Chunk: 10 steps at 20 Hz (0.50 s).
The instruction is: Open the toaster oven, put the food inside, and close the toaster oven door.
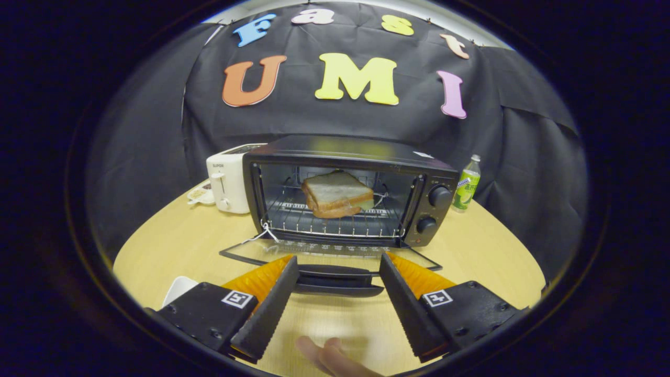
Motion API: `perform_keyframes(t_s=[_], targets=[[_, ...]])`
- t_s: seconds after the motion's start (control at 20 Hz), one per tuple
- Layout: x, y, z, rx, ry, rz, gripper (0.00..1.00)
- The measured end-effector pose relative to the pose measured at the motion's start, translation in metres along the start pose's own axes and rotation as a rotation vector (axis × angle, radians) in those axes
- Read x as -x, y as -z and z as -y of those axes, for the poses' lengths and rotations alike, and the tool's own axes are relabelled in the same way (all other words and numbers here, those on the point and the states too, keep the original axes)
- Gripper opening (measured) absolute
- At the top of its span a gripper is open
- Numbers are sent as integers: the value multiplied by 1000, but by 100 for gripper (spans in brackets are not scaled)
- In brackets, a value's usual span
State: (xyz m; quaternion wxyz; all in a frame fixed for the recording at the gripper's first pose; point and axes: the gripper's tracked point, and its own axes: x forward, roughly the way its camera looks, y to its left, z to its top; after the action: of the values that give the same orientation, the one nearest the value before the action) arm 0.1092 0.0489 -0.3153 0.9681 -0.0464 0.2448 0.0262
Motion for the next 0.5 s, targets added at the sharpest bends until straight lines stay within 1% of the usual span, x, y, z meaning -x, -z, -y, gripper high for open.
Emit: perform_keyframes(t_s=[0.2,0.5], targets=[[-2,-20,3,-39,0,13,100],[-11,-47,6,-48,-11,55,100]])
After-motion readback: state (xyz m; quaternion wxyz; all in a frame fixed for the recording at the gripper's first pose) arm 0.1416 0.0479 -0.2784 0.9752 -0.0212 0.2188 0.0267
